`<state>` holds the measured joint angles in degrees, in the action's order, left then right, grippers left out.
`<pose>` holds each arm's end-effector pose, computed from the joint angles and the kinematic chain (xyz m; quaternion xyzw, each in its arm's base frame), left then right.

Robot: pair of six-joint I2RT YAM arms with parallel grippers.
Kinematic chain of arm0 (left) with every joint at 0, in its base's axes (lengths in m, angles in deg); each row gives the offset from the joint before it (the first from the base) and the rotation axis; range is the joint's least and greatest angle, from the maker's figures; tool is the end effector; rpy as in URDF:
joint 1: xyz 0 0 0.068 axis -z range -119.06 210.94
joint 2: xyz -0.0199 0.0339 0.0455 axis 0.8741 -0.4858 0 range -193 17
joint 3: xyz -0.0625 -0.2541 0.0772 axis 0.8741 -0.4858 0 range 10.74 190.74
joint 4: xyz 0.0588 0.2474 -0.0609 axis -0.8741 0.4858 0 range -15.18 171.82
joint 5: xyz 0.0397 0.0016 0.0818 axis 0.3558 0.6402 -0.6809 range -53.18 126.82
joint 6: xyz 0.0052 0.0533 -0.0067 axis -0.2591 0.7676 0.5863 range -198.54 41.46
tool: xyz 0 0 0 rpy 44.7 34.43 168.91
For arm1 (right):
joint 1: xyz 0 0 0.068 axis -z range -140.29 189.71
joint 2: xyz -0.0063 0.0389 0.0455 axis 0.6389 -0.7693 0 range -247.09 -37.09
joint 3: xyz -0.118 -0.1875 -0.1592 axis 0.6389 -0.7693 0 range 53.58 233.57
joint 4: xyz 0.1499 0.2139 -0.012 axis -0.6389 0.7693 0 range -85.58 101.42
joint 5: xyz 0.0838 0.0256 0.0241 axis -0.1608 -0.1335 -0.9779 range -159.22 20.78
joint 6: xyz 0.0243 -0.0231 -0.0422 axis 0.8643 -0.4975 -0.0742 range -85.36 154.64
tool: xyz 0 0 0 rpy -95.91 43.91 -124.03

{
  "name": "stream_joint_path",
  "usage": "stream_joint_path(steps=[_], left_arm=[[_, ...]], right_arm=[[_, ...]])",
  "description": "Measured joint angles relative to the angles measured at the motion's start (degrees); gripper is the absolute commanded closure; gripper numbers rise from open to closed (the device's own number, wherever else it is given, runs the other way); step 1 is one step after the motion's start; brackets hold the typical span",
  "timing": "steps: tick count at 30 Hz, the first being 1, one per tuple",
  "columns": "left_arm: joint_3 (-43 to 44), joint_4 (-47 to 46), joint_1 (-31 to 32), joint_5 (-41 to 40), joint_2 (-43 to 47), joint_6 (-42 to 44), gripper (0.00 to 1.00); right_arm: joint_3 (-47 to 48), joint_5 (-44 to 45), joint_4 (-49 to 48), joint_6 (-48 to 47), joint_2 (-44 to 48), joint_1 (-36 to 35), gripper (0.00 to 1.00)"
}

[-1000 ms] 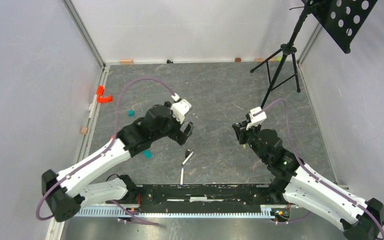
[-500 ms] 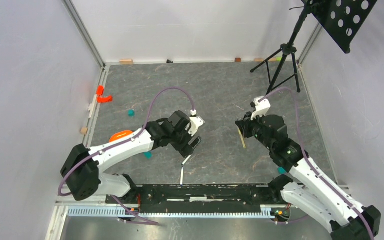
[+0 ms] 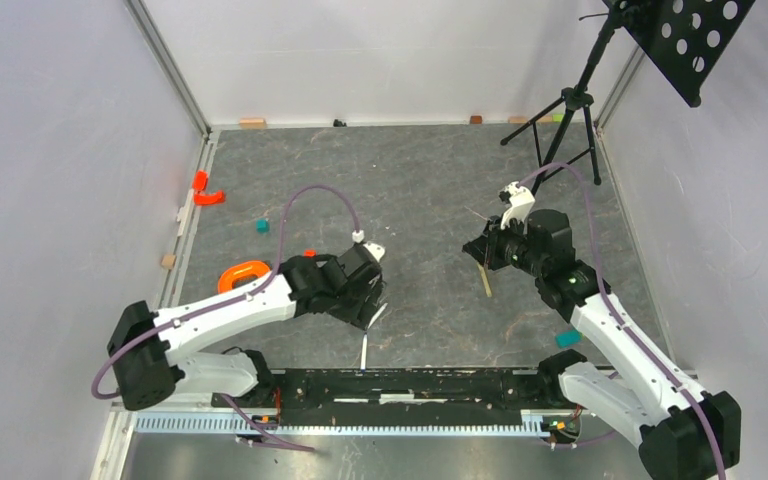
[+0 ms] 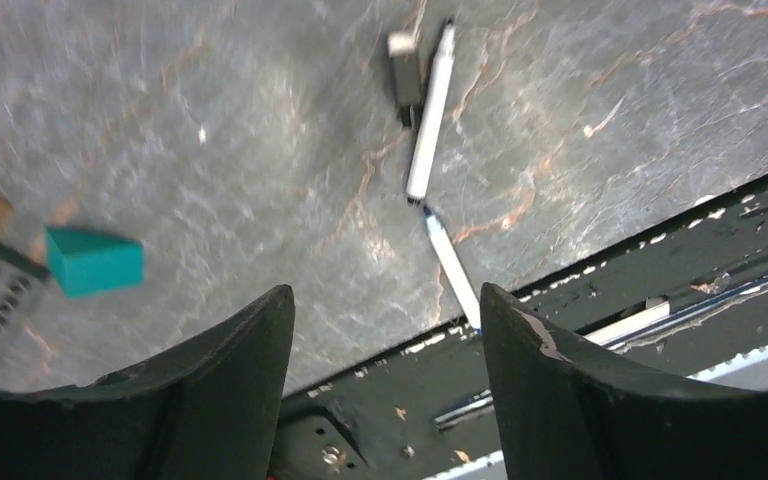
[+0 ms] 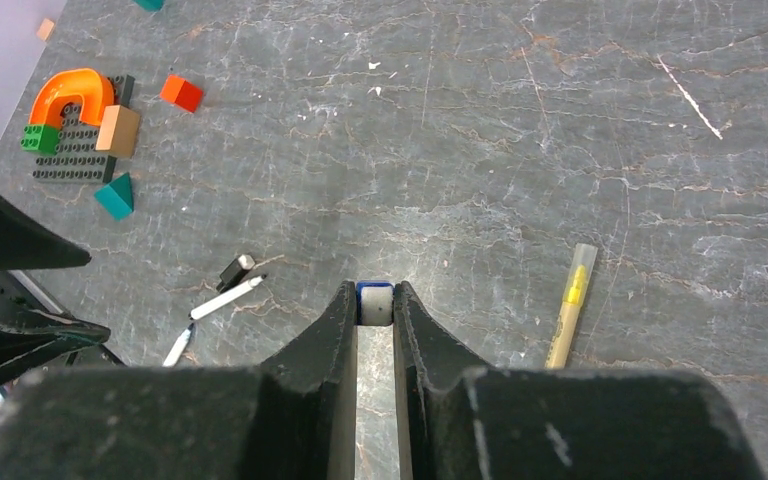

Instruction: Insert the pens into the pen caps

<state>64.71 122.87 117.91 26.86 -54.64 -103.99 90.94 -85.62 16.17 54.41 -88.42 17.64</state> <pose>0.1323 -0.1924 0.2475 0.2470 0.9423 -0.0742 0.2136 0.1860 0.0863 0.2718 -0.0927 0.8364 0.3009 0.4488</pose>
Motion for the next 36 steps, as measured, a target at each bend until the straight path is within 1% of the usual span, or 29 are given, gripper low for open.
stream_joint_path(steps=[5,8,12,16,20,24,27,30,31,34,36], left_arm=[[-6.21,1.57,2.97,-1.99,3.34,-10.32,0.35],[-9.18,1.51,5.35,-2.10,2.97,-15.06,0.36],[-9.70,0.35,9.29,-2.97,0.11,-20.09,0.45],[-9.68,-1.57,12.09,-3.63,-4.76,-23.96,0.45],[-9.66,-2.82,13.57,-3.72,-9.73,-26.75,0.46],[-9.66,-4.55,14.08,-3.50,-11.80,-28.50,0.47],[-9.66,-6.60,14.53,-3.43,-12.04,-29.59,0.52],[-9.66,-7.87,14.80,-3.50,-12.46,-30.53,0.63],[-9.66,-7.98,14.91,-3.52,-12.55,-30.88,0.65],[-9.62,-8.26,15.37,-3.76,-12.79,-31.71,0.70],[-9.53,-8.66,16.28,-4.59,-13.00,-31.76,0.71]], right_arm=[[0.00,0.13,-0.07,-0.02,0.00,0.00,1.00],[0.00,0.15,-0.02,-0.04,0.00,0.00,1.00],[-0.02,0.61,0.02,-0.07,0.22,0.00,1.00],[-0.39,1.44,0.20,-0.11,1.49,0.00,1.00],[-0.96,2.14,1.05,-0.28,2.78,0.02,1.00],[-1.40,2.73,2.21,-0.57,3.72,0.07,1.00],[-1.68,3.19,3.23,-0.74,4.48,0.07,1.00],[-1.77,3.45,3.50,-1.03,4.90,0.07,1.00],[-1.84,3.45,3.52,-1.16,4.94,0.07,1.00],[-1.86,3.48,3.67,-1.27,4.94,0.07,1.00],[-1.86,3.48,3.67,-1.49,4.94,0.07,1.00]])
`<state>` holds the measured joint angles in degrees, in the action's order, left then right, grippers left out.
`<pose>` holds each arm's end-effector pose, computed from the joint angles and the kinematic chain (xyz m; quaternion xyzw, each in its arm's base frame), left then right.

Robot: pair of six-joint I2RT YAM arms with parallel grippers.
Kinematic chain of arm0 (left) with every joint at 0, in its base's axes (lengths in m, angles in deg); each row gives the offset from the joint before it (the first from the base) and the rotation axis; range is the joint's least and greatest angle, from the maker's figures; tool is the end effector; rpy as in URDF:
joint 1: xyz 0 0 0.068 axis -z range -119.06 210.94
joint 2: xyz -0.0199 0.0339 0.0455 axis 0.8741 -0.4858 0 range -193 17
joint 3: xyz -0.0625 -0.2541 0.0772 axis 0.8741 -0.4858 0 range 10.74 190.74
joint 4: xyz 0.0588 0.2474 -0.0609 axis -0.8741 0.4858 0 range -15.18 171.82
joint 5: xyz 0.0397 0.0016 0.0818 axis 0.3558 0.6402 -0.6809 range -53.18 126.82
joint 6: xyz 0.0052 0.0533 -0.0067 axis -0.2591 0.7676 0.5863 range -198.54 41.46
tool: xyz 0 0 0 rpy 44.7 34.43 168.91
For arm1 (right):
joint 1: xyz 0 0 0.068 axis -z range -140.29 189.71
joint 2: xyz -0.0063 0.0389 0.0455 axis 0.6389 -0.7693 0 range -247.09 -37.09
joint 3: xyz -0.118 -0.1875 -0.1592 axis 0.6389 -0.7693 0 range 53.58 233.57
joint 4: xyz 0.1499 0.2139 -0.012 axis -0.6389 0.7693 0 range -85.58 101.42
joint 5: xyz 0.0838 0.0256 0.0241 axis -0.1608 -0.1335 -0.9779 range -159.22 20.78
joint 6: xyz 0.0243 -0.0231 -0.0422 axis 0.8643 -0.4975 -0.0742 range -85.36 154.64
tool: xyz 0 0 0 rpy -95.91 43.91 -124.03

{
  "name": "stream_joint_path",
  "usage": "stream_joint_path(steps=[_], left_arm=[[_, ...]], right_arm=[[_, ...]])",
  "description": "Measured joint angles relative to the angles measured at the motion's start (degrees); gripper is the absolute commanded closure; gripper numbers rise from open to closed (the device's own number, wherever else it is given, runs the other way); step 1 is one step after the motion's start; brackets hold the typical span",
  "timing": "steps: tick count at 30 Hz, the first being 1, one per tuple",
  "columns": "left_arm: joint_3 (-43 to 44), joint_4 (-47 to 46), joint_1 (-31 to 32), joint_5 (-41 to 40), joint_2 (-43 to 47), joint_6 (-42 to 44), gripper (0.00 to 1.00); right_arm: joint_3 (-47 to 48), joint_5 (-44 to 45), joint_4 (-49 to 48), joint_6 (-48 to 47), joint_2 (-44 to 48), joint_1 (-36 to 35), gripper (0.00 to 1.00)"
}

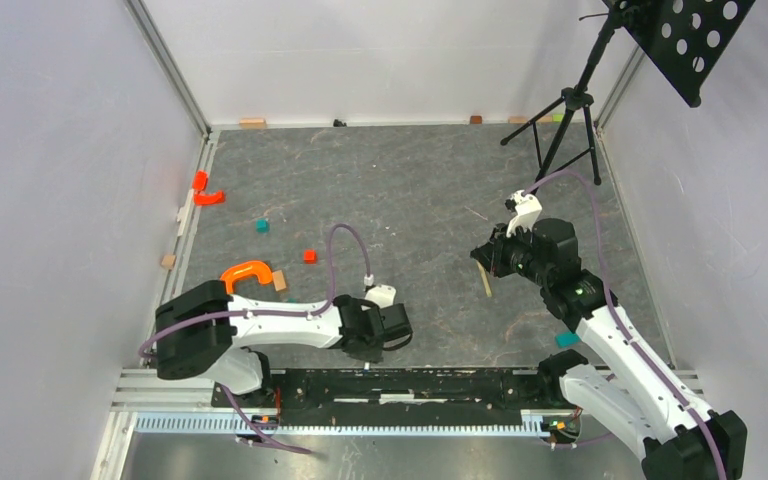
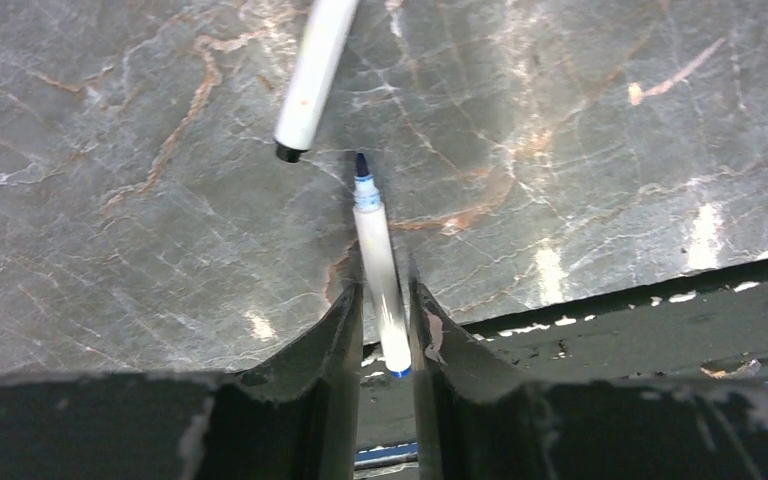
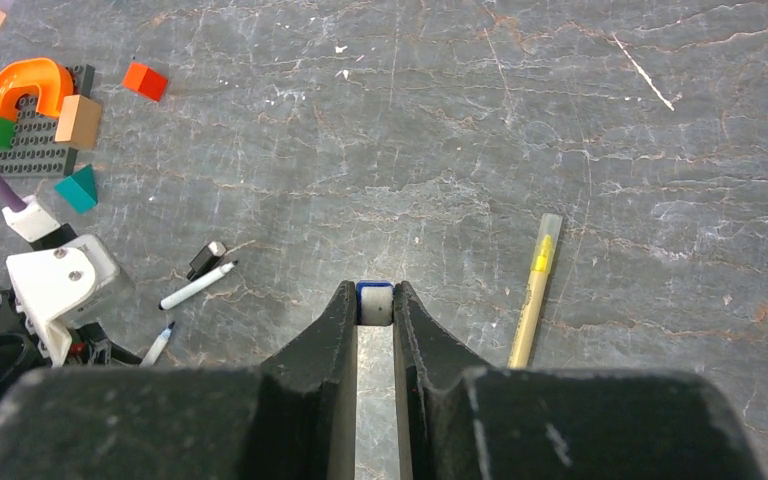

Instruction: Insert the pens into the pen caps

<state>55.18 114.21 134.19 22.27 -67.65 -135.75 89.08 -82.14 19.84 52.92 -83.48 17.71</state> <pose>0.0779 -0.2281 0.1573 0.1266 0.9798 -0.0288 0.1522 0.1707 0.0776 0.2691 -0.0867 0.8417 0.2703 0.4593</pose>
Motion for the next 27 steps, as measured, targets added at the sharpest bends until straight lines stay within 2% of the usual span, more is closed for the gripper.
stream_joint_path(steps=[6,13,17,21,27], left_arm=[[0.74,-1.73,2.32,-1.77,-1.53,-0.02,0.58],[1.20,-4.46,2.75,-2.86,-3.54,-0.02,0.80],[1.11,-10.14,3.17,-3.98,-4.35,-0.02,0.97],[1.49,-15.54,4.48,-5.51,-5.86,0.00,0.98],[2.47,-15.85,5.92,-7.91,-5.84,0.20,0.98]], right_arm=[[0.00,-0.13,0.00,-0.31,-0.31,0.00,1.00],[-0.26,-0.39,-0.20,-0.59,-0.31,0.00,1.00],[-0.31,-0.55,-0.28,-0.72,-0.48,-0.02,1.00],[-0.31,-0.55,-0.28,-0.79,-0.72,0.00,1.00],[-0.31,-0.83,-0.35,-0.70,-0.76,0.00,1.00]])
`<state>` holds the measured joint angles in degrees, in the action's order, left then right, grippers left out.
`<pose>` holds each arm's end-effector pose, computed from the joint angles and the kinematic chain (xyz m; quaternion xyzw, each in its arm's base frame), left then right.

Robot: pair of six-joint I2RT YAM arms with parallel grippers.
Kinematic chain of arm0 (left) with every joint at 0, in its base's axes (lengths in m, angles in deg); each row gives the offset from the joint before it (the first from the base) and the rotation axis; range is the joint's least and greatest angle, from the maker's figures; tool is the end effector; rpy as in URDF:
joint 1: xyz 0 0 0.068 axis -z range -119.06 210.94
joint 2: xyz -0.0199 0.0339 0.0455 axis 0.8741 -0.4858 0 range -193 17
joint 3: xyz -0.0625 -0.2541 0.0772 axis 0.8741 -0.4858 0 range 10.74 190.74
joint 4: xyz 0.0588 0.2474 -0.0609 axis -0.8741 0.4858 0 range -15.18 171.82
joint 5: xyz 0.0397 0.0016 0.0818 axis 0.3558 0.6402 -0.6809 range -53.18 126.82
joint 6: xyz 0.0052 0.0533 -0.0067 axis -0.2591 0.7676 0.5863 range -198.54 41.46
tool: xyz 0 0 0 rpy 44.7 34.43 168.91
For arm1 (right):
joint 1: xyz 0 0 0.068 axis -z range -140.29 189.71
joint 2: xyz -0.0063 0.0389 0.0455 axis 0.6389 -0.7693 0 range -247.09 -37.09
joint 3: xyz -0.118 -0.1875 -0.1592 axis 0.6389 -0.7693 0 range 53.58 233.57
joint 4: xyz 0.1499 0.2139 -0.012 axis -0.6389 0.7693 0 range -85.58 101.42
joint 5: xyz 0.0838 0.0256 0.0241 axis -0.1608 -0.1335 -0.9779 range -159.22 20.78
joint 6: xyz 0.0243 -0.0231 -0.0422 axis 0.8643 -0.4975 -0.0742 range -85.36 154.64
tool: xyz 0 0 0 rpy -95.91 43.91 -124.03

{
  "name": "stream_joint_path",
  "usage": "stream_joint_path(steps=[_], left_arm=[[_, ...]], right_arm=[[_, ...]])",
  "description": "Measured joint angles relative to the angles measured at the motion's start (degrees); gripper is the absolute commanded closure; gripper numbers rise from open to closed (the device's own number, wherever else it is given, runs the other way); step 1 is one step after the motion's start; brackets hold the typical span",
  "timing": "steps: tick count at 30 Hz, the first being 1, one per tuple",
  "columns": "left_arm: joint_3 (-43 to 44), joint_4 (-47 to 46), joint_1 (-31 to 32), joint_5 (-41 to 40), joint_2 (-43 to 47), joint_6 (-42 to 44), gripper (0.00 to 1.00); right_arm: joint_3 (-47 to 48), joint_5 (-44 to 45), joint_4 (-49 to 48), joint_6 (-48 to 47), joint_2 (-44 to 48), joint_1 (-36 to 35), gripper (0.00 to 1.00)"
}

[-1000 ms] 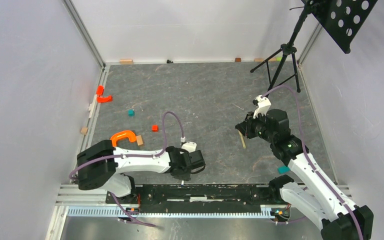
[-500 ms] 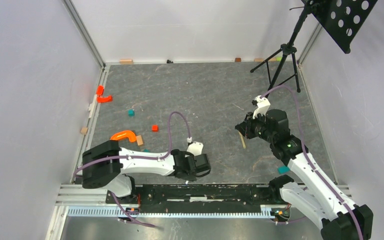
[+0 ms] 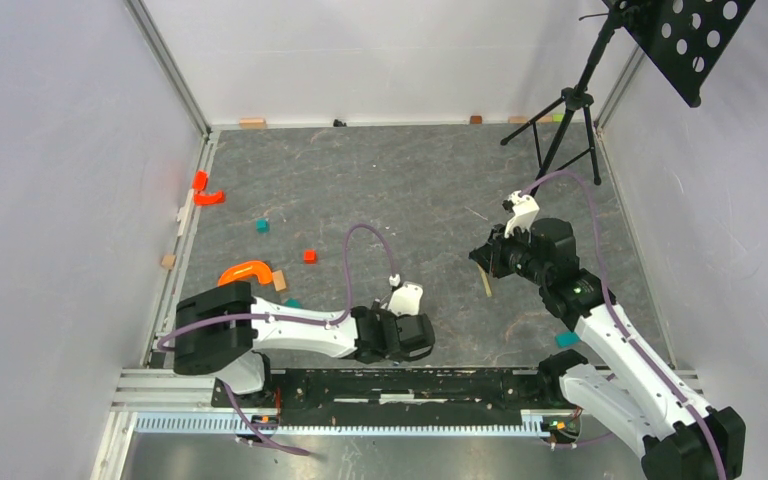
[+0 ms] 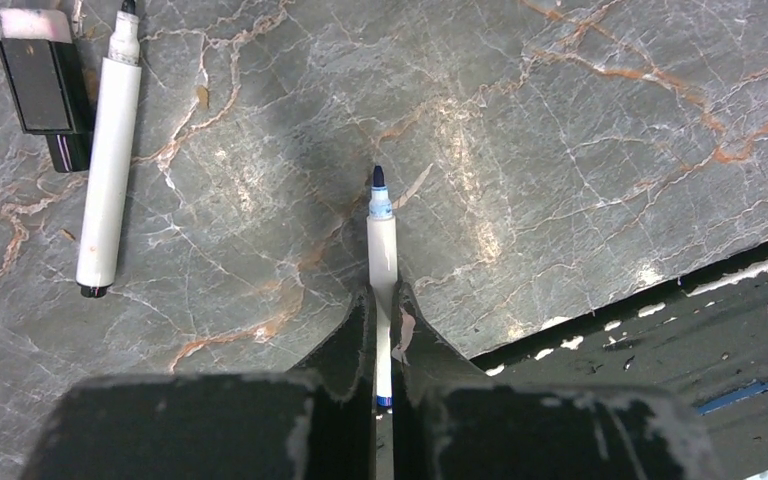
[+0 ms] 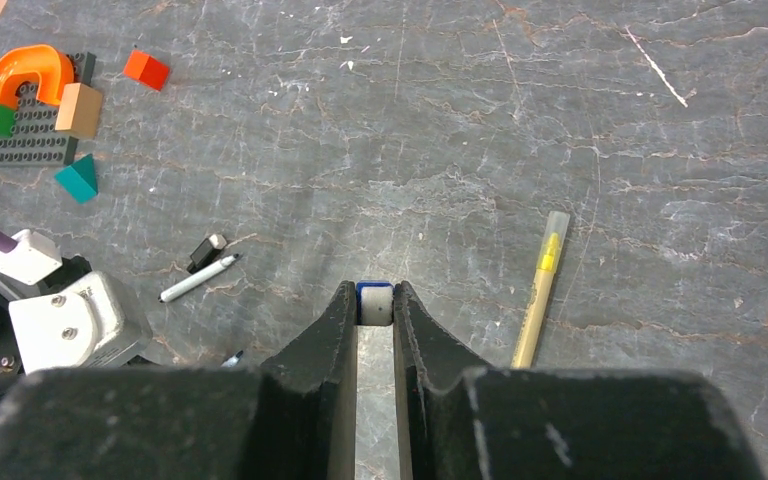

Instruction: Insert the pens into the pen caps

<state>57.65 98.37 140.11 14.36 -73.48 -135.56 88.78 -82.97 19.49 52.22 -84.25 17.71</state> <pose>0.0664 -0.2751 0.1536 0.1468 0.9509 -0.1093 0.2497 0.1724 0.0789 0.2657 -0.0951 0.8436 0.2717 0.4534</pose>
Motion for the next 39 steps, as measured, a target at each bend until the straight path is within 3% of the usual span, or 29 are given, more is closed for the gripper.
stream_joint_path(steps=[21,32,39], left_arm=[[-0.74,10.01,0.61,-1.29,11.61,16.94,0.98],[7.41,10.56,0.63,-3.45,18.75,34.16,0.98],[8.07,7.34,0.61,-4.50,22.95,48.19,0.98]], right_arm=[[0.02,-2.08,-4.07,1.29,0.90,0.00,1.00],[0.02,-1.77,-4.70,1.44,4.35,0.00,1.00],[0.02,-1.57,-4.87,1.20,6.40,0.00,1.00]])
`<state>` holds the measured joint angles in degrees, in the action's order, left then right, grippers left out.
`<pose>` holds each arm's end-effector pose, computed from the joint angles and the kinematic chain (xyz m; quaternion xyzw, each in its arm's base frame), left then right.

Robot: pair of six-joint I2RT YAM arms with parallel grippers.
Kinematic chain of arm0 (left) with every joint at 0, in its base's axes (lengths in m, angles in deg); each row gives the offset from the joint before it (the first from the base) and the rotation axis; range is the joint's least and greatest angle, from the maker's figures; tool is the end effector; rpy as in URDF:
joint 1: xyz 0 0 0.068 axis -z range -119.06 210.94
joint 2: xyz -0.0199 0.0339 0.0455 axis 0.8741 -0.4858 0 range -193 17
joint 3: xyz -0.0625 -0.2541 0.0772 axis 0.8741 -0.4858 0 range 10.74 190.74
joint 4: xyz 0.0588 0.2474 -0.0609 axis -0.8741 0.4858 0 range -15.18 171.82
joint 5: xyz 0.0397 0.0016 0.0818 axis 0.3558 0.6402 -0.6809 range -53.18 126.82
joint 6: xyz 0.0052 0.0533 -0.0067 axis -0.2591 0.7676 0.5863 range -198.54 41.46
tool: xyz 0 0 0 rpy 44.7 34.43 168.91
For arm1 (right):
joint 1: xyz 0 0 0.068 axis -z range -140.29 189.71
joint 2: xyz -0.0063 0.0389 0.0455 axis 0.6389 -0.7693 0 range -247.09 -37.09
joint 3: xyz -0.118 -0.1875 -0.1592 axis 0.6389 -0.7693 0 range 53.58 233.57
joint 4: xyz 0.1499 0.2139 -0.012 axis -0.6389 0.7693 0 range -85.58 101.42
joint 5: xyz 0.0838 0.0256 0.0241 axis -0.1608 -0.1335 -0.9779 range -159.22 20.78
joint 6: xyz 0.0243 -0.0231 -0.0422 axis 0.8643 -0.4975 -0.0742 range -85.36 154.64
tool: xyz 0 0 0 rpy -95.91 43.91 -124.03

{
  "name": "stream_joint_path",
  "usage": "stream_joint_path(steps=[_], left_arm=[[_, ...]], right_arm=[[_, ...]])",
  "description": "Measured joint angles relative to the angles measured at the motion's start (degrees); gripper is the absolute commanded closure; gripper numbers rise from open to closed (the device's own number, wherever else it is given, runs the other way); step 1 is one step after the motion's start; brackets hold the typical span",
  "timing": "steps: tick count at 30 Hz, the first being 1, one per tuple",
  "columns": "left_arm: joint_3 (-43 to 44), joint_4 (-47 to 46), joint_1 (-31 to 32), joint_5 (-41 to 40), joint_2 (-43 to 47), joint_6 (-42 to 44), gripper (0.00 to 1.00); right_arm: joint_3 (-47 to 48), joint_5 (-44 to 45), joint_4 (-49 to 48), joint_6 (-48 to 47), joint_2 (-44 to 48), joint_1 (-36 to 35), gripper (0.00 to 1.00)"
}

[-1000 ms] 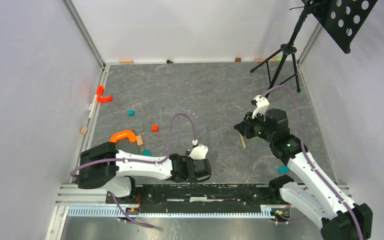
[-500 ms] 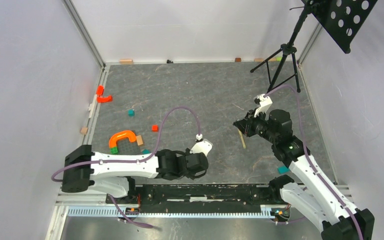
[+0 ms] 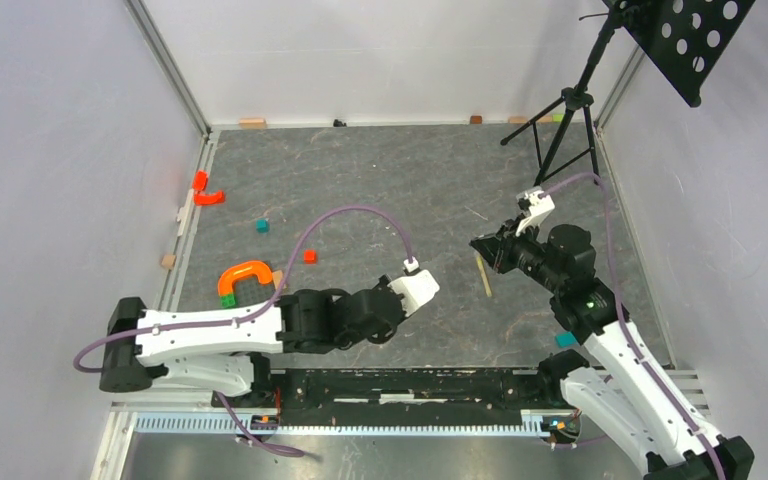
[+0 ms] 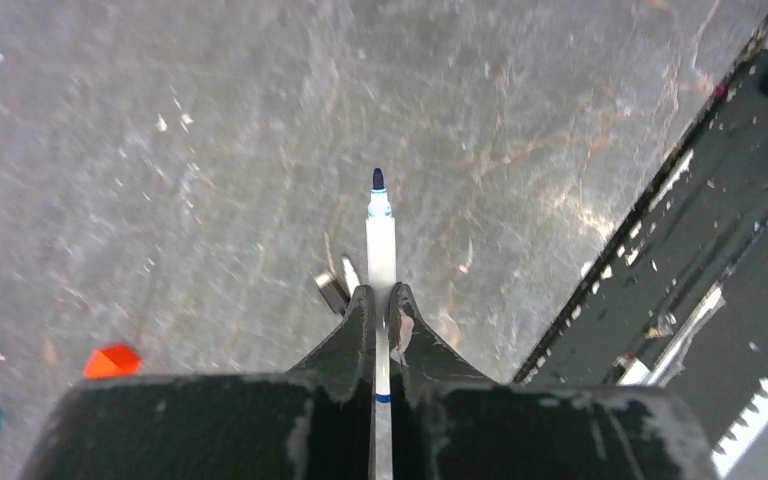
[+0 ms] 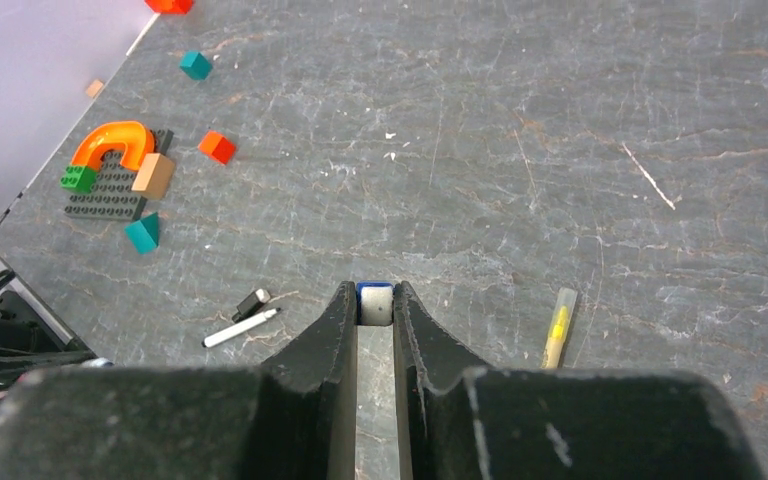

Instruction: Insert the pens into the pen caps

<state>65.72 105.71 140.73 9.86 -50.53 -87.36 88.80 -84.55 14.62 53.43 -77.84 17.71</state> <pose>0.0598 -0.2413 0.2901 0.4436 0.7808 -0.1152 0.4247 0.1578 0.0740 0.2926 -0.1026 0.7875 0.3082 0.5238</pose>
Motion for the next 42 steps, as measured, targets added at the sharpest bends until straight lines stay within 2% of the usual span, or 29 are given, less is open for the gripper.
stream_joint_path(steps=[6,13,17,21,28,37,42], left_arm=[[-5.03,-12.87,-0.22,-3.04,4.46,9.75,0.98],[-16.33,-34.34,-0.33,-4.48,2.99,12.94,0.98],[-23.54,-47.54,-0.33,-3.96,0.02,16.13,0.98],[-28.28,-60.43,-0.70,-1.73,-5.14,19.32,0.98],[-31.85,-81.02,-1.60,3.54,-14.97,20.90,0.98],[-32.15,-105.98,-3.76,6.21,-31.87,20.81,0.98],[-31.61,-112.10,-3.96,7.65,-37.20,20.72,0.98]], right_arm=[[-0.26,0.39,-1.27,-0.07,2.45,0.00,1.00],[-1.40,2.08,-2.38,-0.15,4.22,0.00,1.00],[-0.55,1.84,0.24,-0.76,4.15,0.00,1.00],[0.37,1.33,3.56,-1.25,3.96,0.00,1.00],[-0.09,-6.32,7.65,-1.57,2.86,0.00,1.00],[-8.28,-9.84,7.93,1.14,6.14,0.00,1.00],[-10.16,-9.38,7.50,1.95,6.36,0.00,1.00]])
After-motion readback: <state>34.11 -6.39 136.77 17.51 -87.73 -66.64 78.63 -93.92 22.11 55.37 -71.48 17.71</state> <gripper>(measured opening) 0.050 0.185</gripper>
